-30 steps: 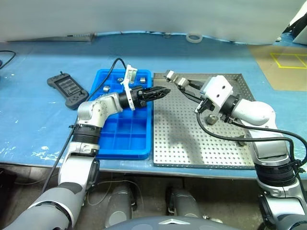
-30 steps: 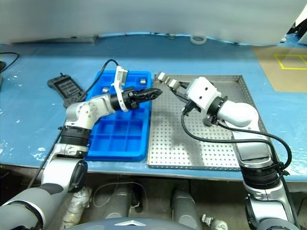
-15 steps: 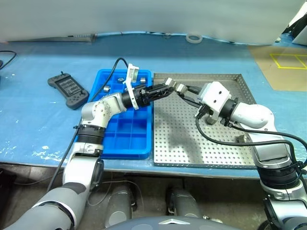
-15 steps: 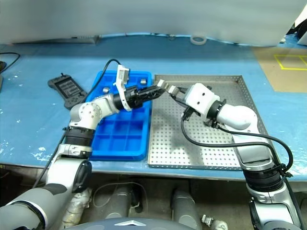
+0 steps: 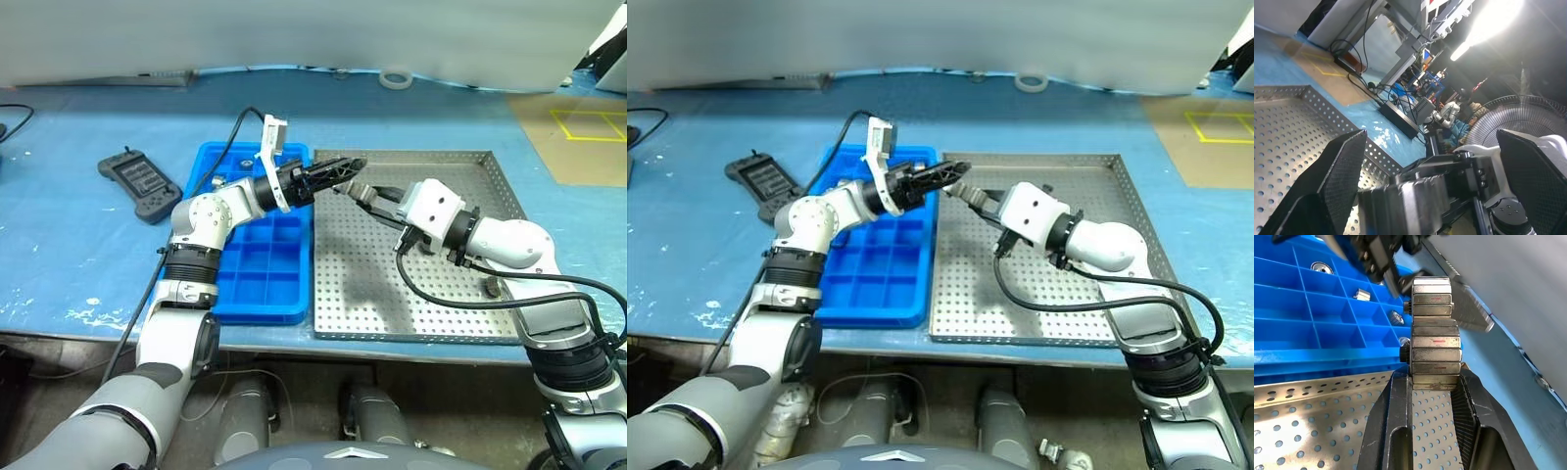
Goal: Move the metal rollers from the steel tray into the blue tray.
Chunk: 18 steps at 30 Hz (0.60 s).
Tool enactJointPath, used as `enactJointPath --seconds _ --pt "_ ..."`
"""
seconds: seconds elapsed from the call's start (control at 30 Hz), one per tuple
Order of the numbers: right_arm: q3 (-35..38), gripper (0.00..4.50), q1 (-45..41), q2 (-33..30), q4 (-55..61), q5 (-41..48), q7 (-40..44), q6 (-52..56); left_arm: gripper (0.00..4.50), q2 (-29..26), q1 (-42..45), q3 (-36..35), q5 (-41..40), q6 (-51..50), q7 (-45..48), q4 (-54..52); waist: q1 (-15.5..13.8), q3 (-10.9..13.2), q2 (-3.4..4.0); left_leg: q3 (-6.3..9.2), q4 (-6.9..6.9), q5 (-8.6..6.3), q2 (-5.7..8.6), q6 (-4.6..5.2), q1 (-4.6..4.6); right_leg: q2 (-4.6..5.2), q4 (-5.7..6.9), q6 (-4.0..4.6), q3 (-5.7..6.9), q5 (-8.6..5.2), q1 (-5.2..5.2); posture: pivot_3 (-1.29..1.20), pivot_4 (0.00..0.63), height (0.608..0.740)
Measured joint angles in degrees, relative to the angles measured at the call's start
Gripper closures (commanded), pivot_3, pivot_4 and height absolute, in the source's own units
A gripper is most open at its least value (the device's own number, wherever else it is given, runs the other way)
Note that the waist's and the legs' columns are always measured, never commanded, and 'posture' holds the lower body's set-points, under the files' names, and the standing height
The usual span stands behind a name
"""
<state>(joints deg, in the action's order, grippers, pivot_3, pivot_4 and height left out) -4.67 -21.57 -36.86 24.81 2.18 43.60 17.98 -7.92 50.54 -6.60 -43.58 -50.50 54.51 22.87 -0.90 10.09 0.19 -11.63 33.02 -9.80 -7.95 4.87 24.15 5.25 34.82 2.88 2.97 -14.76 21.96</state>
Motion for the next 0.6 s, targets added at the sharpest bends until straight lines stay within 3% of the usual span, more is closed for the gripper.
enactJointPath --seconds 0.2,0.57,0.6 --pt "0.0 3.81 -0.4 0.1 0.6 0.3 -0.1 0.3 0.03 -0.5 0.1 -1.0 1.1 1.3 -0.1 5.9 0.0 0.0 0.00 0.01 0.02 0.00 0.00 0.00 -0.01 0.00 0.02 0.00 0.00 0.00 -0.01 -0.21 0.150 0.740" --pt "0.0 3.81 -0.6 0.1 0.6 0.3 -0.1 0.5 0.03 0.5 0.5 -1.9 1.0 1.7 -0.5 6.4 0.0 0.0 0.00 0.00 0.06 -0.02 0.01 0.04 0.01 0.03 0.02 0.00 0.01 0.00 -0.02 -0.21 0.150 0.740" --pt "0.0 3.81 -0.6 0.1 0.6 0.3 -0.1 0.5 0.20 0.6 0.5 -2.0 1.0 1.7 -0.5 6.4 0.0 0.0 0.00 0.00 0.07 -0.02 0.01 0.04 0.01 0.03 0.02 0.00 0.00 0.00 -0.02 -0.21 0.150 0.740"
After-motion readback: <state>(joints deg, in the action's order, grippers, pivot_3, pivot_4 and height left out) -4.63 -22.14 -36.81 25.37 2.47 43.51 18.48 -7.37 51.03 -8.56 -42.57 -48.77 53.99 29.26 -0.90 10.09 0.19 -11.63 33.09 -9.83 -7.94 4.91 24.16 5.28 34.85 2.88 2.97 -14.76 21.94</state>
